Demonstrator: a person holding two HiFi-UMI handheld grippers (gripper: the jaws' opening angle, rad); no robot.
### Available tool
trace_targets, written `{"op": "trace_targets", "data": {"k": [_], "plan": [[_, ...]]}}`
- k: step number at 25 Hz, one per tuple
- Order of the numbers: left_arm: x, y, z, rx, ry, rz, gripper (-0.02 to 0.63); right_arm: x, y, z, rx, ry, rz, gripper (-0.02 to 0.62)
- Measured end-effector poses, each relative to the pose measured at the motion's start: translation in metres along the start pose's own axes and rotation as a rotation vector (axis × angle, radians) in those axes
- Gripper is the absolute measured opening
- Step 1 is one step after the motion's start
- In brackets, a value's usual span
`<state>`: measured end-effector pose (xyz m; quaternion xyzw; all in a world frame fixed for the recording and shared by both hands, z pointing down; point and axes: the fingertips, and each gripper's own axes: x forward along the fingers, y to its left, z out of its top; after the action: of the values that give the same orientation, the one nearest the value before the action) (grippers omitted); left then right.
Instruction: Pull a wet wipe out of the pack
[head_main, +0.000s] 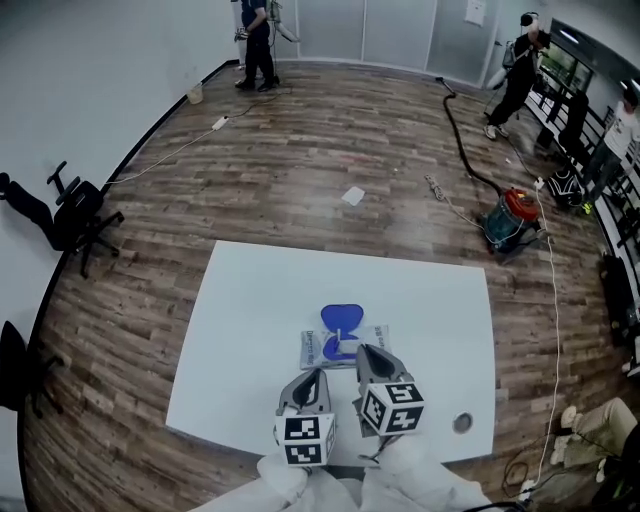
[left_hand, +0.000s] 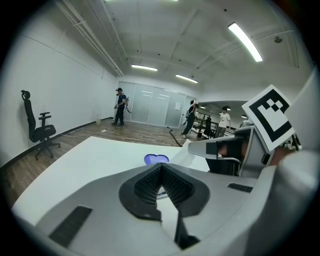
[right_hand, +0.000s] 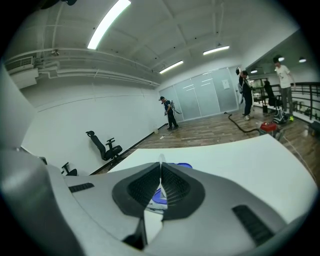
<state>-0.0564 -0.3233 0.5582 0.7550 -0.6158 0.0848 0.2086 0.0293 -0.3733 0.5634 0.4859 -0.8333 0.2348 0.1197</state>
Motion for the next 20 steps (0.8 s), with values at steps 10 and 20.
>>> {"op": "trace_targets", "data": {"k": [10, 20], "plan": [[0.002, -0.014, 0.017, 0.027, -0.036, -0.036, -0.005, -0.024, -0.002, 0.033, -0.027, -0.081, -0.010, 0.016], [0.002, -0.032, 0.030, 0.069, -0.065, -0.092, -0.003, -0.057, -0.013, 0.040, -0.008, -0.140, -0.057, 0.017]]}}
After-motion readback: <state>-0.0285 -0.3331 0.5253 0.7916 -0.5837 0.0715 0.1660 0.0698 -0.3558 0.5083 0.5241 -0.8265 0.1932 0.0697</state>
